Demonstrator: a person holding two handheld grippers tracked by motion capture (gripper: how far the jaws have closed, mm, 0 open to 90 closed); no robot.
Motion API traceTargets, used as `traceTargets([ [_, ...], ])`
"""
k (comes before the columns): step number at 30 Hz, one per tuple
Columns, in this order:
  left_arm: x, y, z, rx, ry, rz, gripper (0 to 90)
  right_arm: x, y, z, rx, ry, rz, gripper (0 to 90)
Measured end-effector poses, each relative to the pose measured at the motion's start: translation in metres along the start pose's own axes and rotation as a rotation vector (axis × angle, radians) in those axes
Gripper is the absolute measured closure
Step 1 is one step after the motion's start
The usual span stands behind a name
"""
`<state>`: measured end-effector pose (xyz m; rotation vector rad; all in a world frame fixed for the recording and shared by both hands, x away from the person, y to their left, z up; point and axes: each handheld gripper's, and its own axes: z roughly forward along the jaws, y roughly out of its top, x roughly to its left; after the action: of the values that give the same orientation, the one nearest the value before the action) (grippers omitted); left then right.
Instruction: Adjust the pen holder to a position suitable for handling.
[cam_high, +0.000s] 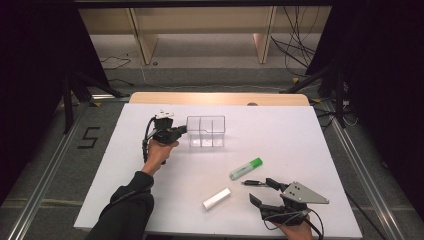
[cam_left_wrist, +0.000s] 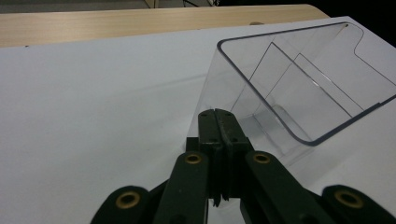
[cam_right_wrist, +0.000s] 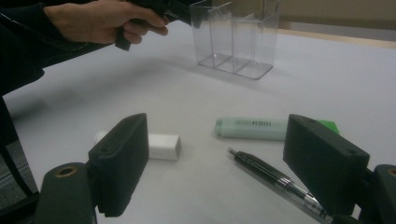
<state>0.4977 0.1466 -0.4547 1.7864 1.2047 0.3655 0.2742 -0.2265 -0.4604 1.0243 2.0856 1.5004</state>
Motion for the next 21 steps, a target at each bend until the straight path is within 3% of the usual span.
traceTargets([
  [9,-0.017,0.003,0.012,0.004,-0.02,0.003,89.2,0.0,0.0,-0.001,-0.003,0.003,0.0,23.3],
  [21,-0.026,0.005,0.019,0.008,-0.031,0.001,89.2,0.0,0.0,0.0,-0.001,0.004,0.0,23.3],
])
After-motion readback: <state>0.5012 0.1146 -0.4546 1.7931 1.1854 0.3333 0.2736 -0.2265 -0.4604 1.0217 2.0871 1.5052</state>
